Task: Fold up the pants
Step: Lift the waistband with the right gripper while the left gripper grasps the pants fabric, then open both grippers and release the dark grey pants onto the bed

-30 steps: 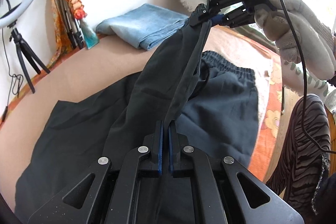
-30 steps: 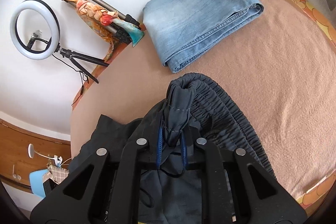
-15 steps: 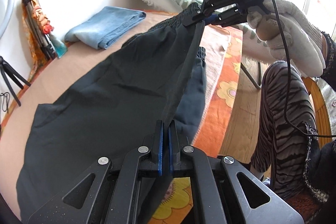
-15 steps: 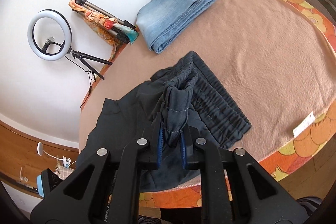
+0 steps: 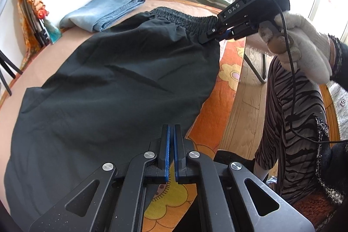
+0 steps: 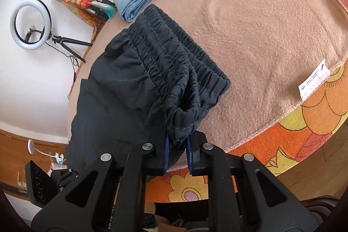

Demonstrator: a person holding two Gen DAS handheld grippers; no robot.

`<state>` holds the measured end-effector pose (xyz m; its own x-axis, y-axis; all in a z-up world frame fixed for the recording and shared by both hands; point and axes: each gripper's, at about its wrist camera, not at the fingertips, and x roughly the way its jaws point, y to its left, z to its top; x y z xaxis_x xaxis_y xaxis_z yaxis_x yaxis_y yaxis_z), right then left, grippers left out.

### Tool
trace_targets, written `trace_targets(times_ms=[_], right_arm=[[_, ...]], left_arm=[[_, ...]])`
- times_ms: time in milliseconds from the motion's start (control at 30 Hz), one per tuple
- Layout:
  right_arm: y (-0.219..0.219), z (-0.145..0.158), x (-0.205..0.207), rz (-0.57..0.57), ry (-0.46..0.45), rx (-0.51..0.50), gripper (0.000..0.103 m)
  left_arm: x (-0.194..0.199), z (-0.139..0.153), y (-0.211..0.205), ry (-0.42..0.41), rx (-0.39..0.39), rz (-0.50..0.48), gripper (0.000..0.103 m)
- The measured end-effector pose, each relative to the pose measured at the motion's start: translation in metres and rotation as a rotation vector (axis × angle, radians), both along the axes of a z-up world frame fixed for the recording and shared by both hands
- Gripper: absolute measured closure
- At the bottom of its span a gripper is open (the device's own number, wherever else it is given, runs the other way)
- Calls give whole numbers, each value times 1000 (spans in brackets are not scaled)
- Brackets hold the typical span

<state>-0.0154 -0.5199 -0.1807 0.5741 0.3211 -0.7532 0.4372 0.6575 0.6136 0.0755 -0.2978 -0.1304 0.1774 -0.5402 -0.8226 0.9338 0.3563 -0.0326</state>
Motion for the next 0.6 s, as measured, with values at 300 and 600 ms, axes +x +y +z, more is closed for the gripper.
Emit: trace_targets(times_ms=[300, 600], right_arm=[[-4, 51, 5, 210, 17, -233, 57], [-46, 83, 51, 242, -176, -355, 23]], left_arm=[[-6, -7, -2, 13, 32, -10, 101], [-1, 24, 28, 72, -50, 118, 91]])
